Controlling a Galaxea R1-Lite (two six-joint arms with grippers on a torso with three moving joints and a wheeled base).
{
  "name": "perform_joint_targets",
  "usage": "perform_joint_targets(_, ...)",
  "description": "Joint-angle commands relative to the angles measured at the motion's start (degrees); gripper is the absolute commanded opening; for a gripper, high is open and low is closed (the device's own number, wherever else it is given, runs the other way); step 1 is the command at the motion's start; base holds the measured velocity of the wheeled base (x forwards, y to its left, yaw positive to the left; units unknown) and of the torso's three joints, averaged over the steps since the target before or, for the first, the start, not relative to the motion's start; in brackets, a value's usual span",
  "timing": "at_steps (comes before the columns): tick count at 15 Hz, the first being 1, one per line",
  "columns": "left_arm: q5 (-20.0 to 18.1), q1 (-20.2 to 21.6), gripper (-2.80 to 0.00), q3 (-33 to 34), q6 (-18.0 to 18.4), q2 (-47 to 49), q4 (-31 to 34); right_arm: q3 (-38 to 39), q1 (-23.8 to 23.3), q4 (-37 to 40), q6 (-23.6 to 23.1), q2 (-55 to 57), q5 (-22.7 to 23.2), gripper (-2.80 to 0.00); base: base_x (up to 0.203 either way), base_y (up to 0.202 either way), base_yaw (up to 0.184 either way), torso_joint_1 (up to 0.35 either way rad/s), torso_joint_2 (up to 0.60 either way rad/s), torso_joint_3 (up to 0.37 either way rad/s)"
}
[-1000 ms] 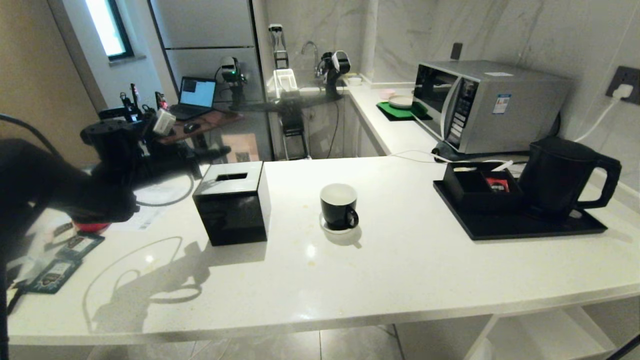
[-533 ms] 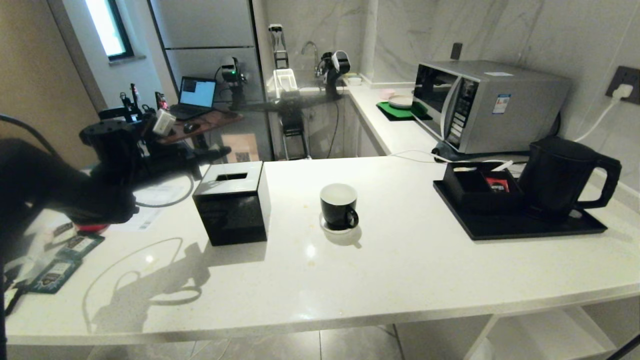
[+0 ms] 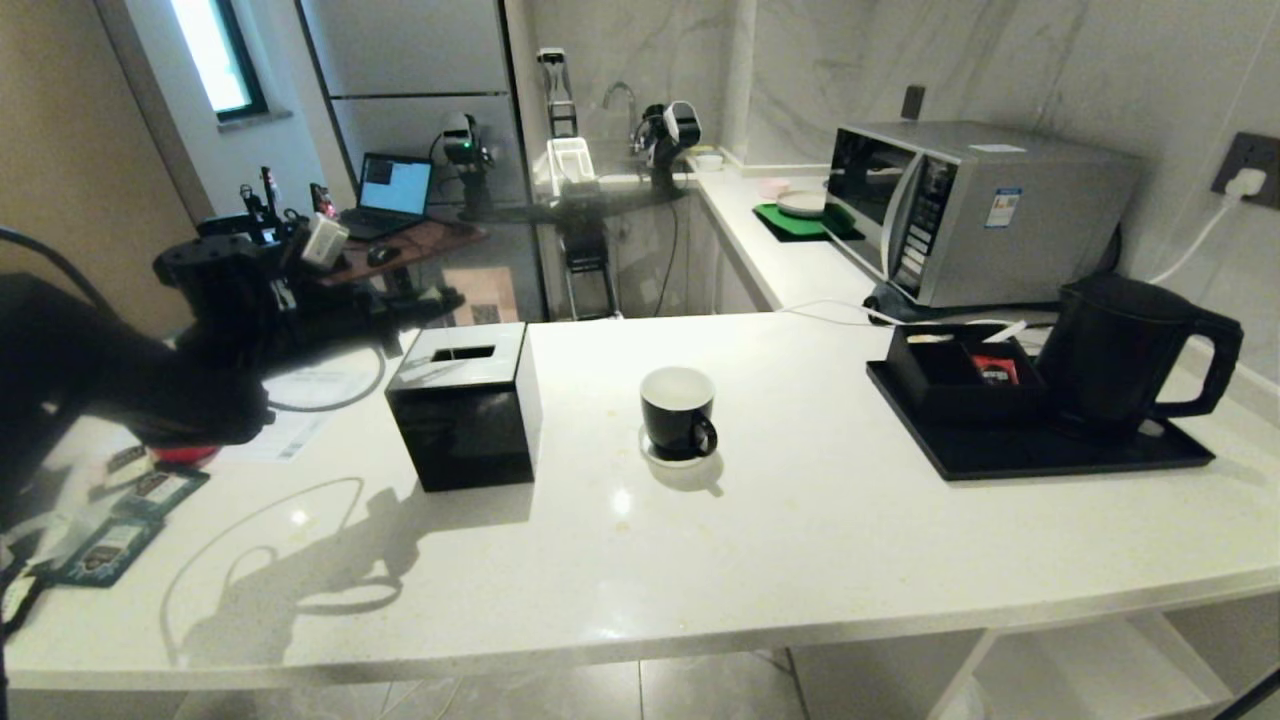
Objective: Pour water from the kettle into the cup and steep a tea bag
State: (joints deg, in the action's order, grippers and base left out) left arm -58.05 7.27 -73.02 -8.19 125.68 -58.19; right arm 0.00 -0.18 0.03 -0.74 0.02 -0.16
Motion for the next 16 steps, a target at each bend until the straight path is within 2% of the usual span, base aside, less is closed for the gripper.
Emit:
perform_joint_targets(1, -0.31, -0.02, 0.0, 0.07, -0.13, -0.21, -1.14, 0.0, 0.01, -0.02, -0.05, 0.06, -0.02, -2.8, 0.0, 0.0, 0.0, 0.0, 0.0, 0.0)
perform_joint_targets(11, -0.19, 0.73, 0.0, 0.89, -0.33, 0.26, -2.69, 0.0, 0.01, 0.02, -0.05, 0.06, -0.02, -2.8, 0.0, 0.0, 0.0, 0.0, 0.0, 0.0)
perform_joint_targets(14, 2.85, 0.56, 0.0, 2.01, -1.53, 0.0, -2.23, 0.0, 0.01, 0.06, -0.05, 0.06, -0.02, -2.8, 0.0, 0.0, 0.0, 0.0, 0.0, 0.0)
perform_joint_targets(16, 3.32, 0.64, 0.0, 1.82, -1.74, 0.14, -2.04, 0.0, 0.01, 0.03, -0.05, 0.06, -0.02, -2.8, 0.0, 0.0, 0.0, 0.0, 0.0, 0.0)
